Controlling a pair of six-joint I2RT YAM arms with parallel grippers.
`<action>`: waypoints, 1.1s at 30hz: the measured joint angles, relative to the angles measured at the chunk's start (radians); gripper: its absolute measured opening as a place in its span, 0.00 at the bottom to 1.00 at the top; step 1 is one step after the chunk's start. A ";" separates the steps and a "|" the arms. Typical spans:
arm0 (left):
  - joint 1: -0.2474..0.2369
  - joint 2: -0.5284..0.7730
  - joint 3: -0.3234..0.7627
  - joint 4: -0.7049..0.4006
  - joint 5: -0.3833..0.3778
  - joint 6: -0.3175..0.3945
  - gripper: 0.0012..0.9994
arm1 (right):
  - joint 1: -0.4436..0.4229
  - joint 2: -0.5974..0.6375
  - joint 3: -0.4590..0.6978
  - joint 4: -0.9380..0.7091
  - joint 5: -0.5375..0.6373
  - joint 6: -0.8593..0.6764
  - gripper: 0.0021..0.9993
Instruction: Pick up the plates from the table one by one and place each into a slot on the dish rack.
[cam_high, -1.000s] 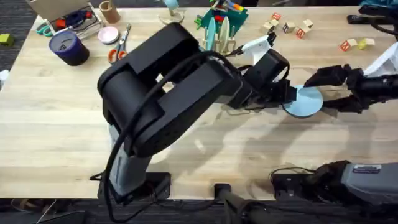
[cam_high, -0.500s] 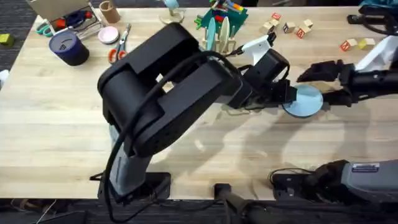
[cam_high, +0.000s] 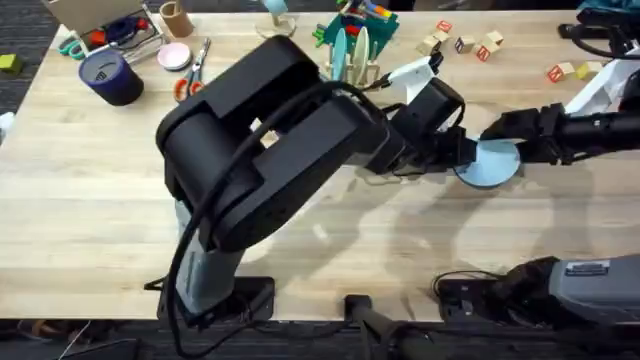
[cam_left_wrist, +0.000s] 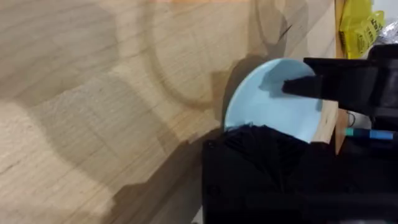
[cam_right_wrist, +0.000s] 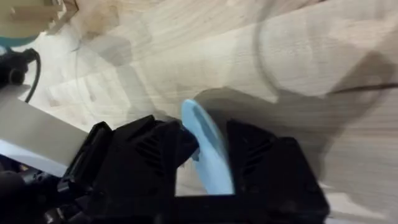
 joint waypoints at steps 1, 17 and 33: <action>0.001 0.000 0.000 0.000 0.001 0.000 0.04 | 0.000 0.000 0.000 0.003 0.004 -0.001 0.41; 0.021 0.004 0.006 0.003 -0.016 -0.007 0.04 | -0.014 0.000 0.001 0.001 -0.003 -0.011 0.03; 0.021 0.000 0.005 -0.009 -0.005 0.013 0.04 | -0.010 -0.013 0.037 -0.096 0.031 -0.021 0.03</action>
